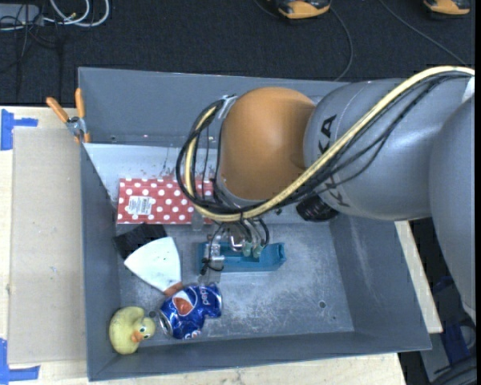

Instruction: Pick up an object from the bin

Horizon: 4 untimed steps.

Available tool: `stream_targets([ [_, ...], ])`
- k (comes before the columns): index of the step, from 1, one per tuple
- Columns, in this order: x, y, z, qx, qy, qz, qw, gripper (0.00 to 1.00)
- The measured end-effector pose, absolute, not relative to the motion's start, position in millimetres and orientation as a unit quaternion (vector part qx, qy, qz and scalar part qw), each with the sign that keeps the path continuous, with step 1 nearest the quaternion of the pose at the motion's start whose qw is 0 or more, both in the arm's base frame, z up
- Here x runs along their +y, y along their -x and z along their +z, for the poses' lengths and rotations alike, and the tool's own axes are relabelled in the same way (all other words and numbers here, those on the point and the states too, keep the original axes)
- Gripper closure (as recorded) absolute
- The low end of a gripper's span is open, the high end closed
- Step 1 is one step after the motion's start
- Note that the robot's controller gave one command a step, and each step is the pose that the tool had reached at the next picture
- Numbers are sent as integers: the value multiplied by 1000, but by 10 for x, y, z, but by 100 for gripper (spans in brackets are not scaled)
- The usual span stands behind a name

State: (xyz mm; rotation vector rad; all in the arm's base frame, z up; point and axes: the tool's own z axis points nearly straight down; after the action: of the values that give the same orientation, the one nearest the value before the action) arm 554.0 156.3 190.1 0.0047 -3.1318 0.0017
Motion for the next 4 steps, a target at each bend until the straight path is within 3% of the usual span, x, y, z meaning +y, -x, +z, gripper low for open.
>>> stream_targets([
  [1,1555,-5556,1947,-1000,0,0,1,0],
  [2,1303,-5394,1573,-999,-34,-1,1,0],
  [3,789,-5292,1530,-999,-47,0,6,0],
  [4,542,-5433,1320,-999,-53,1,-1,0],
])
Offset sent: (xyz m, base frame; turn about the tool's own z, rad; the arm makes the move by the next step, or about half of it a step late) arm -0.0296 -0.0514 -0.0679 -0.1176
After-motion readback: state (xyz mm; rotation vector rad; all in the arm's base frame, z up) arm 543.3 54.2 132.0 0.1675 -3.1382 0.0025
